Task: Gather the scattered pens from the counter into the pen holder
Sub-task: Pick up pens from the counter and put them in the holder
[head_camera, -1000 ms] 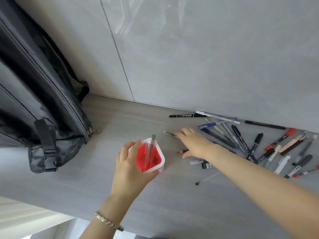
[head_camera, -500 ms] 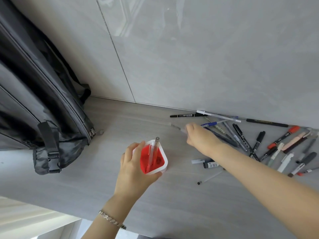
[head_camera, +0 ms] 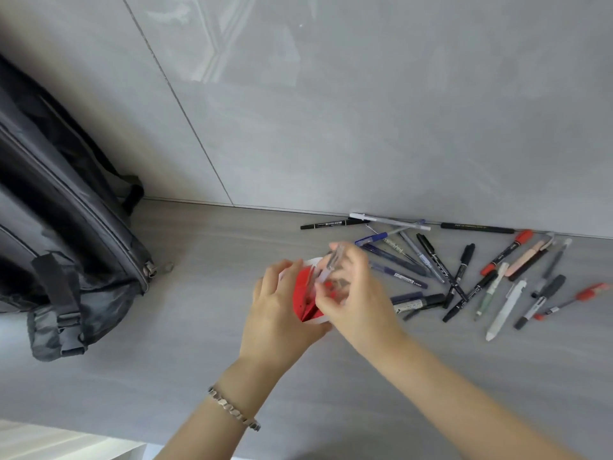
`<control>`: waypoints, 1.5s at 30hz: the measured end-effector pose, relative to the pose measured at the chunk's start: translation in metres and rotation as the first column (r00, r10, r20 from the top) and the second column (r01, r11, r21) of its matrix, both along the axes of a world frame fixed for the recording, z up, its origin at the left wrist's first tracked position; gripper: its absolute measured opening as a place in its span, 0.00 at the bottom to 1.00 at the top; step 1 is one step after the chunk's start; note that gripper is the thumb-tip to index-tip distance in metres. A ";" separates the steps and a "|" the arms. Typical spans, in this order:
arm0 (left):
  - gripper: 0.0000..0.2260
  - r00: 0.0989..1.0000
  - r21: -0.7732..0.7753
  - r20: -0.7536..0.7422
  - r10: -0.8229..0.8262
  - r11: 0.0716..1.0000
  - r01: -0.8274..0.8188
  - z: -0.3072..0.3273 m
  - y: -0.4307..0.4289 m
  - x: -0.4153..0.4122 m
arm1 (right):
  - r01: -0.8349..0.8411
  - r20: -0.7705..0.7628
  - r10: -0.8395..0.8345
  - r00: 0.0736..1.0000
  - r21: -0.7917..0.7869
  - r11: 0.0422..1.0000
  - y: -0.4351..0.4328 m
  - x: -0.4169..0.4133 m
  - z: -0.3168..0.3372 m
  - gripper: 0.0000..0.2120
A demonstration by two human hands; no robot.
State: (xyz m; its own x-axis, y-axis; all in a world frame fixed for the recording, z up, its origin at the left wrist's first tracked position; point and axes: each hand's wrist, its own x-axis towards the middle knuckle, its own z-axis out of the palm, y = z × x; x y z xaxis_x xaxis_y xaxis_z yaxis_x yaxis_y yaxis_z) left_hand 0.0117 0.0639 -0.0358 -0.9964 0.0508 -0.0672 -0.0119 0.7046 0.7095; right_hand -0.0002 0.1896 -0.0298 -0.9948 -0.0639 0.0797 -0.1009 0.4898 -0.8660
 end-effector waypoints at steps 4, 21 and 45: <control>0.41 0.999 -0.031 0.003 -0.046 0.998 0.047 -0.005 0.011 -0.001 | 0.109 -0.240 -0.070 0.968 0.154 0.982 0.011 0.004 -0.009 0.34; 0.40 0.996 -0.044 0.056 0.063 0.997 -0.060 -0.009 -0.001 -0.030 | -0.265 0.273 0.083 0.959 0.749 0.607 0.095 -0.124 -0.057 0.28; 0.42 0.996 -0.060 0.047 0.071 0.996 -0.069 -0.024 -0.016 -0.024 | 0.095 0.146 -0.031 0.989 -0.457 0.884 -0.023 -0.023 0.004 0.19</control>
